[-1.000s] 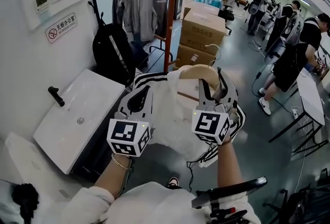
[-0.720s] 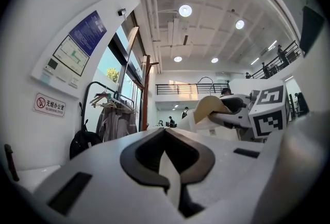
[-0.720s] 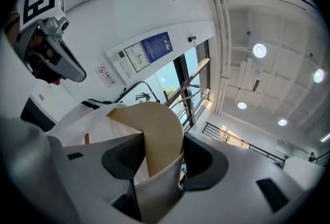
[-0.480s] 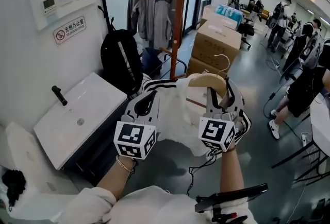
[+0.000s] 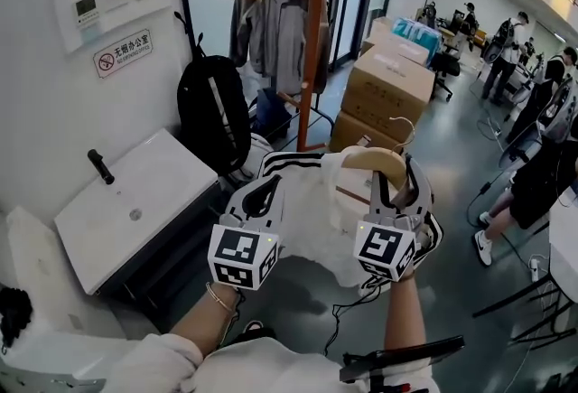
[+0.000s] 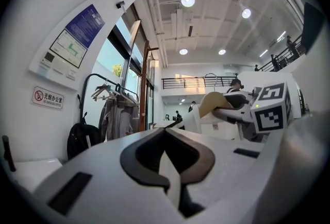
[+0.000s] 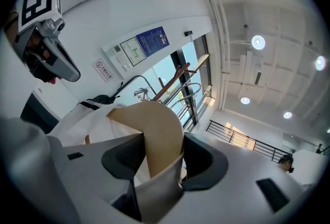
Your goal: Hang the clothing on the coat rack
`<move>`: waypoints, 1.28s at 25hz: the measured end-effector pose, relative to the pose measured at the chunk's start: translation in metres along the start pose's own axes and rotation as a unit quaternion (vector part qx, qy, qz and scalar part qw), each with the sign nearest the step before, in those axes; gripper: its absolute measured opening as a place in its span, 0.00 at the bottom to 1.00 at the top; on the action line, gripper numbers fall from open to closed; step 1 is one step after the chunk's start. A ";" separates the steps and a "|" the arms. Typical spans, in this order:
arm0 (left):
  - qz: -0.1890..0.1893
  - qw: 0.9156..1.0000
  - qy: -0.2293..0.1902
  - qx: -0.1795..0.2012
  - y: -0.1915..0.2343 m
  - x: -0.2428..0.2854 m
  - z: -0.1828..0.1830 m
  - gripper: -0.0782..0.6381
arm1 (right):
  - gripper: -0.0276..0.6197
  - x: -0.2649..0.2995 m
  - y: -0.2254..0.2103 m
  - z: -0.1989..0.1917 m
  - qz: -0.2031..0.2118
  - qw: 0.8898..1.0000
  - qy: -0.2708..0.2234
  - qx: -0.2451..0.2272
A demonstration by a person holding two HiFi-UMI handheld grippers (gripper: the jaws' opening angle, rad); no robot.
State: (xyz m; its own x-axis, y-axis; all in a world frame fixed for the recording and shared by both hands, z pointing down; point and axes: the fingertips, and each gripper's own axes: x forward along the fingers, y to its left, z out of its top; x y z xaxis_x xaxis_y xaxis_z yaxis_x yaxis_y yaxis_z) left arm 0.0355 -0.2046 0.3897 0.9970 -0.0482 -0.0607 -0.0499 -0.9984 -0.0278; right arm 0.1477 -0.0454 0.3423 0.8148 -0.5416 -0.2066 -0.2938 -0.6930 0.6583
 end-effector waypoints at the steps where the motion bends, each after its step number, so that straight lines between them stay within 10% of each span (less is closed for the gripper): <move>1: -0.001 1.000 0.001 -0.002 -0.001 0.005 -0.002 0.12 | 0.40 0.003 -0.001 -0.004 0.001 1.000 0.001 0.001; 32: 0.024 0.999 -0.046 -0.003 -0.005 0.206 0.016 0.12 | 0.40 0.165 -0.042 -0.083 0.043 0.997 -0.053 -0.028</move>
State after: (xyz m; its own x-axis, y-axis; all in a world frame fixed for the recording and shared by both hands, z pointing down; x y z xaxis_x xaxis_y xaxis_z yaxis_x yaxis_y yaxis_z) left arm 0.2399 -0.2089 0.3615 0.9838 -0.0925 -0.1537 -0.0961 -0.9952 -0.0161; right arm 0.3361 -0.0658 0.3405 0.7289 -0.6481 -0.2208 -0.3304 -0.6154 0.7156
